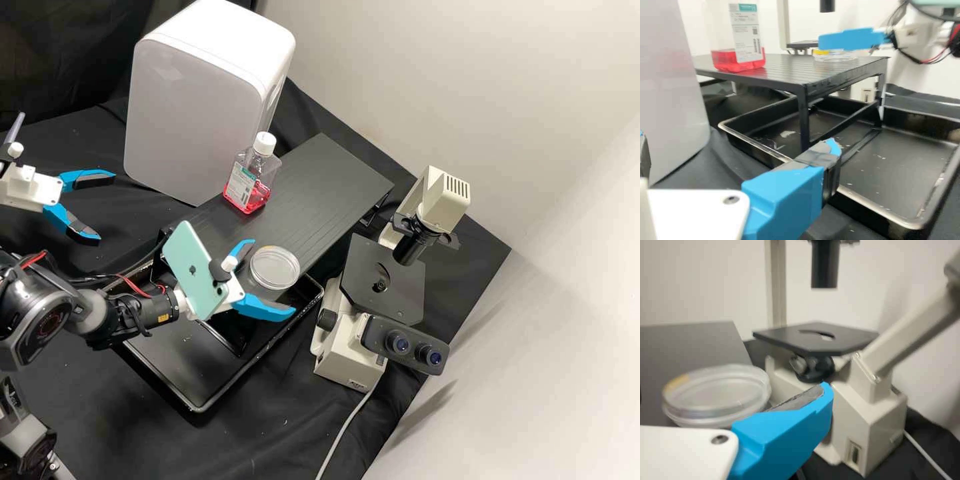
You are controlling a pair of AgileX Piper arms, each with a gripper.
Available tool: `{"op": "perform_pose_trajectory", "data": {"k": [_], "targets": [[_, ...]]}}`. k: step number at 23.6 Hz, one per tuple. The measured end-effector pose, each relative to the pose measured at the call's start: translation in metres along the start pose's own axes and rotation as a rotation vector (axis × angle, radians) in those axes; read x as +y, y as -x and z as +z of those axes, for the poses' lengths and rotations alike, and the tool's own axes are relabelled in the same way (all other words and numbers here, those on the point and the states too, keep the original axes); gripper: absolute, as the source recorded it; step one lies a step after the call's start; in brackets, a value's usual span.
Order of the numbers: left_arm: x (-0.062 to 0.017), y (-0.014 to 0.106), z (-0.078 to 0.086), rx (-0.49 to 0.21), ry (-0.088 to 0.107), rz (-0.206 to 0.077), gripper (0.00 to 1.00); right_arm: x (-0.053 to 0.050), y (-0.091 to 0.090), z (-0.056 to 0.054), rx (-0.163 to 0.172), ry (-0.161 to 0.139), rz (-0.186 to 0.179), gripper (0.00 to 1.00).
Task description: Place the lid on the petri dish
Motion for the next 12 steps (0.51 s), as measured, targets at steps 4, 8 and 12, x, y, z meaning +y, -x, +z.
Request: {"op": "perform_pose_trajectory", "data": {"k": [4, 8, 12], "targets": [[0.0151, 0.012, 0.000, 0.118, -0.059, 0.088, 1.00, 0.001, 0.005, -0.005, 0.040, -0.014, 0.002, 1.00], [0.0318, 0.029, 0.001, 0.268, -0.092, 0.191, 1.00, 0.004, 0.009, -0.007, 0.060, -0.041, -0.001, 1.00], [0.0388, 0.037, 0.003, 0.305, -0.093, 0.236, 1.00, 0.007, 0.011, -0.010, 0.077, -0.048, 0.007, 1.00]]}}
